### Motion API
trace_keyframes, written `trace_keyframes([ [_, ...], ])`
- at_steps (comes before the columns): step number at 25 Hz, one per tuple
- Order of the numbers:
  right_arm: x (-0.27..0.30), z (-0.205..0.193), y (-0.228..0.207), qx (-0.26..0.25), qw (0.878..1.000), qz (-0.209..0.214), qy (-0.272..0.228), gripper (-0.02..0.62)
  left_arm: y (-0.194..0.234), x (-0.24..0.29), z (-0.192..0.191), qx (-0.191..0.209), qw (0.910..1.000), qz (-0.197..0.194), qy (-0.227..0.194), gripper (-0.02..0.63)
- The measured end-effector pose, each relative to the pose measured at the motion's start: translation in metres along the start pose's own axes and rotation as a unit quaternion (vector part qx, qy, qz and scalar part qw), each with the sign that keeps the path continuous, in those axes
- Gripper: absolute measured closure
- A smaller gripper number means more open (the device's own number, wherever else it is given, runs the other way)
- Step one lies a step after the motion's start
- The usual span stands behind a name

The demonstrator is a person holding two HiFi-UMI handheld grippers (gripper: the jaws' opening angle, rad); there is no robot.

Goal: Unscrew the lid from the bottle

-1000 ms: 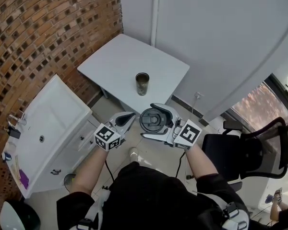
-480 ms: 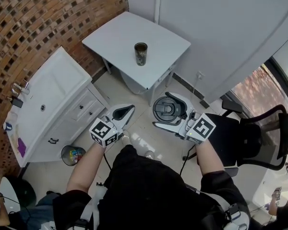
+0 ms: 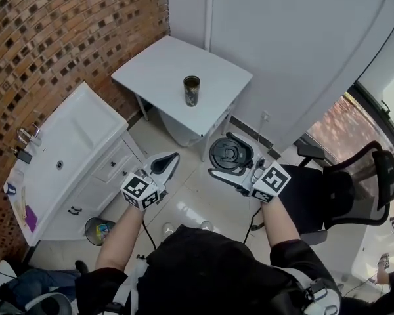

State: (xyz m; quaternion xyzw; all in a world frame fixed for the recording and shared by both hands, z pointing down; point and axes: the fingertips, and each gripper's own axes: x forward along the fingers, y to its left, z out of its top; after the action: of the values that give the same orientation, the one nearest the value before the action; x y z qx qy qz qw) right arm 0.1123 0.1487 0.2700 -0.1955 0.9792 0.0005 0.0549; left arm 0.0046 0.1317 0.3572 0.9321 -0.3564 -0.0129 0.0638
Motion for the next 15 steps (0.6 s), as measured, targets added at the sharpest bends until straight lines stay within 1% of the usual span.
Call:
trace_keyframes([
  [4, 0.028, -0.002, 0.009, 0.002, 1.000, 0.004, -0.009, 0.118, 0.015, -0.018, 0.011, -0.008, 0.9997, 0.005, -0.020, 0.606],
  [6, 0.038, -0.006, 0.015, 0.012, 1.000, 0.006, -0.011, 0.118, 0.021, -0.027, 0.011, -0.004, 0.9999, 0.004, -0.014, 0.604],
  [9, 0.051, -0.009, 0.018, 0.017, 1.000, 0.001, -0.011, 0.118, 0.030, -0.036, 0.010, 0.014, 0.9999, 0.003, -0.001, 0.606],
  [15, 0.050, -0.007, 0.012, 0.027, 0.999, -0.021, -0.021, 0.117, 0.035, -0.047, 0.011, 0.020, 0.9997, -0.017, -0.001, 0.604],
])
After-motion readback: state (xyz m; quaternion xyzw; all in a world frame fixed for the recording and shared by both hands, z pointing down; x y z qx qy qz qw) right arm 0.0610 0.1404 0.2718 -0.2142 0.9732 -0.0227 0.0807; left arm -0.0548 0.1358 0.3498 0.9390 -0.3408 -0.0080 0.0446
